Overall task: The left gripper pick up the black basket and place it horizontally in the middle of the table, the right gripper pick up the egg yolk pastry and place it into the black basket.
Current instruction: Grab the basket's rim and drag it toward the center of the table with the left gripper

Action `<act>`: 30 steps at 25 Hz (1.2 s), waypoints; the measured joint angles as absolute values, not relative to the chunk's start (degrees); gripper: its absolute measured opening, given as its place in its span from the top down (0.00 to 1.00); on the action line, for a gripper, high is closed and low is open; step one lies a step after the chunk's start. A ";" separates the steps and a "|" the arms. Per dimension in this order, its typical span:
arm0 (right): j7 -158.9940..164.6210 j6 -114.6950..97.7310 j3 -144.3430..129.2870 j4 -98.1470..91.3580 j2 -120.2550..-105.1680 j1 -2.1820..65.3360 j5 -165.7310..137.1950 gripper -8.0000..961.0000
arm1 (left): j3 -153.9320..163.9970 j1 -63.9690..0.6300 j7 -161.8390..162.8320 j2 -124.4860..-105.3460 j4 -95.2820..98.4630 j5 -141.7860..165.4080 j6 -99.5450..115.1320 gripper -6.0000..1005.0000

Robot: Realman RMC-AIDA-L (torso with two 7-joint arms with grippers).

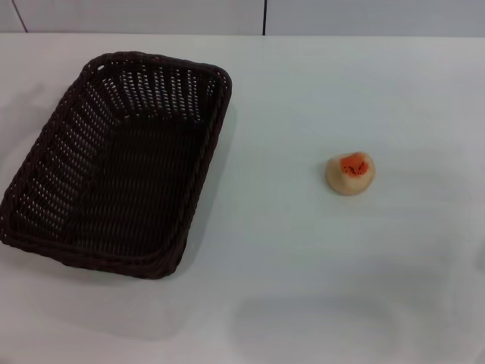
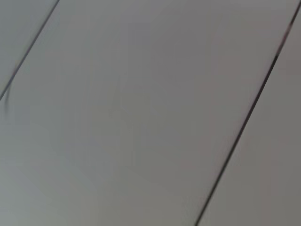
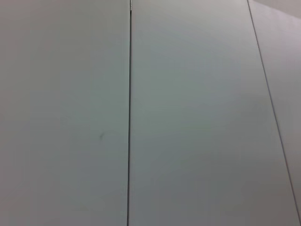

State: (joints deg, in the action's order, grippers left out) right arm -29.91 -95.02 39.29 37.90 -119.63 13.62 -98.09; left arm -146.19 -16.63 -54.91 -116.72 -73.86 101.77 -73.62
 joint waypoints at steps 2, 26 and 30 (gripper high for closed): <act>-29.91 -95.02 39.28 37.87 -119.62 13.56 -98.09 0.59 | -144.72 -17.10 -50.61 -116.81 -77.60 107.19 -73.80 0.41; -29.62 -94.71 38.67 37.51 -119.53 13.67 -98.08 0.59 | -127.61 -25.02 -38.15 -117.83 -82.57 143.45 -79.87 0.41; -29.63 -94.61 38.67 37.52 -119.53 13.85 -98.08 0.59 | -127.58 -25.15 -38.22 -117.85 -81.03 145.42 -78.51 0.41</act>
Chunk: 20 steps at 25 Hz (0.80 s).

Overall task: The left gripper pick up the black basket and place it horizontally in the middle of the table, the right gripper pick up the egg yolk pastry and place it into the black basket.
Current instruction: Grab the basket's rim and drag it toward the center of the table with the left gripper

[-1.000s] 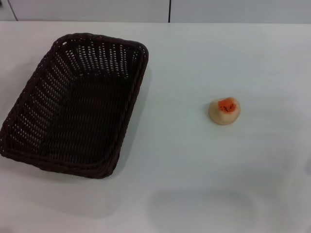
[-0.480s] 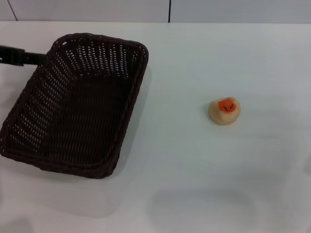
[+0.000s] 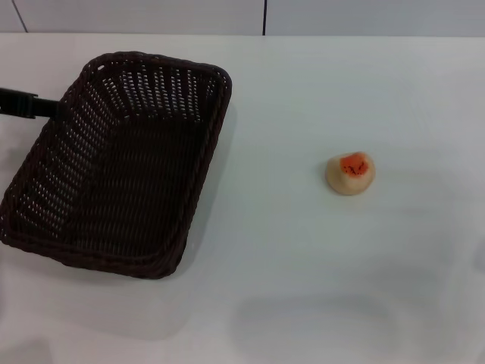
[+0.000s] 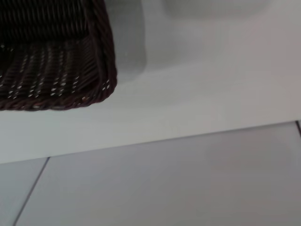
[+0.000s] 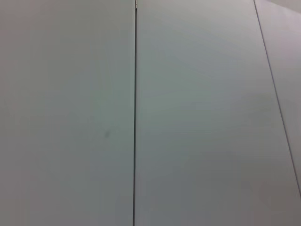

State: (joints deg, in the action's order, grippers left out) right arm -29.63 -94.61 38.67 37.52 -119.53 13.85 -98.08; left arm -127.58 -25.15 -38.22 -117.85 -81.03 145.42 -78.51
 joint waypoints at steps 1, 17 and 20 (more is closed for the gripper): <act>-29.63 -94.59 38.67 37.53 -119.53 13.93 -98.08 0.59 | -127.58 -25.31 -38.31 -117.83 -80.18 145.63 -78.19 0.41; -29.92 -94.56 38.67 37.53 -119.53 14.38 -98.08 0.59 | -125.92 -26.61 -38.86 -117.76 -74.66 148.53 -77.85 0.41; -29.92 -94.56 38.67 37.53 -119.53 14.46 -98.08 0.59 | -125.52 -27.02 -38.86 -117.77 -73.85 148.76 -77.93 0.43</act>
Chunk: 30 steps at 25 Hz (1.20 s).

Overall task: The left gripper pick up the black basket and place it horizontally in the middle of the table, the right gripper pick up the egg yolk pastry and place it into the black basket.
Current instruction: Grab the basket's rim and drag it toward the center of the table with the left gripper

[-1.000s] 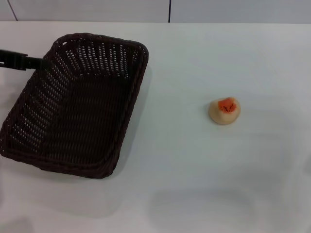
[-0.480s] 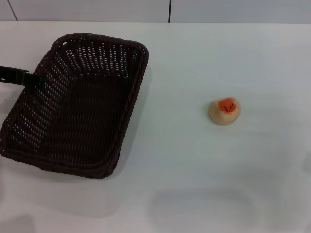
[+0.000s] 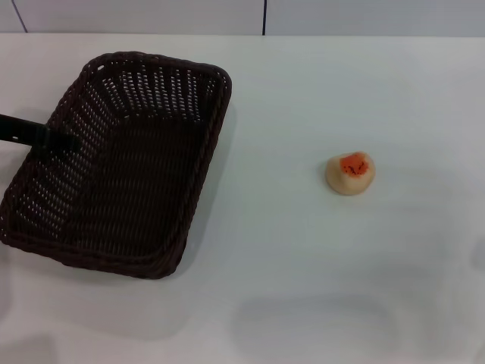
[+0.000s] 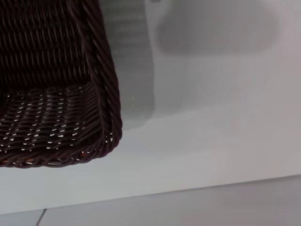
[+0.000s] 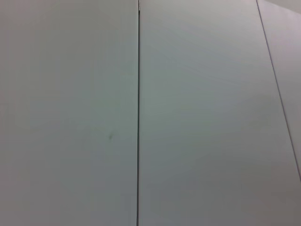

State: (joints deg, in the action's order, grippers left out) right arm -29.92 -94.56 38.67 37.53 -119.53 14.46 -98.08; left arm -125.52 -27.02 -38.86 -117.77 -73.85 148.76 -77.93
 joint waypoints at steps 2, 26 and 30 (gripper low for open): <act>-29.92 -94.57 38.67 37.53 -119.53 14.50 -98.08 0.59 | -125.41 -27.34 -38.86 -117.74 -73.52 148.78 -78.01 0.47; -29.87 -94.56 38.95 37.62 -119.61 14.02 -98.08 0.59 | -126.71 -30.63 -46.66 -117.24 -76.15 147.95 -78.03 0.77; -29.87 -94.76 38.94 37.67 -119.62 13.78 -97.71 0.59 | -129.32 -32.75 -50.28 -115.86 -76.67 144.09 -79.34 0.79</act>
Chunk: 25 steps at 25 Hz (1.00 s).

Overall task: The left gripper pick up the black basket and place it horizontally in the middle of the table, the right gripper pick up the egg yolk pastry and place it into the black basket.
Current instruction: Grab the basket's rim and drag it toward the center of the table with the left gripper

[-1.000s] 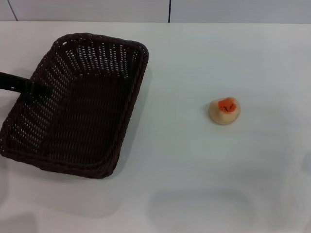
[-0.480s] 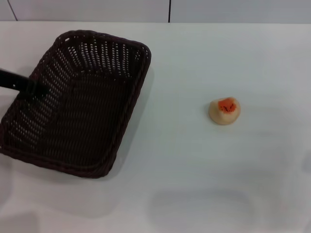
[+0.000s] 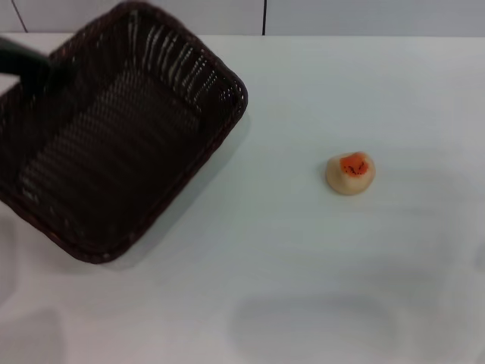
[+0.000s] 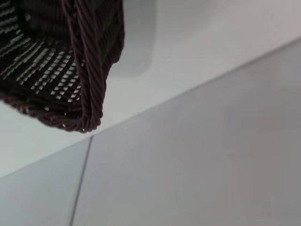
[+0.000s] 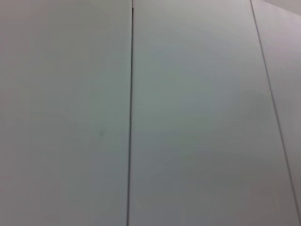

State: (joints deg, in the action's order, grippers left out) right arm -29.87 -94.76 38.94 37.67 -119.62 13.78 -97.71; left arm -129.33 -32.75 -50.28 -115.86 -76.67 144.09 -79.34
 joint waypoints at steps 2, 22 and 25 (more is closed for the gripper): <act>-29.87 -94.91 38.67 37.64 -119.62 13.73 -96.51 0.59 | -129.64 -33.66 -51.91 -114.46 -75.99 141.03 -80.41 0.81; -30.74 -96.59 37.06 40.41 -119.71 10.50 -95.13 0.59 | -129.32 -40.87 -75.12 -108.85 -73.53 125.56 -100.14 0.78; -32.61 -97.00 36.33 41.35 -119.71 10.44 -95.08 0.59 | -128.68 -42.06 -78.16 -109.34 -72.83 125.89 -102.78 0.77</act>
State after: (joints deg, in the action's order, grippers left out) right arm -32.61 -97.00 36.33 41.35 -119.71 10.44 -95.08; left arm -128.68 -42.06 -78.16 -109.34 -72.83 125.89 -102.78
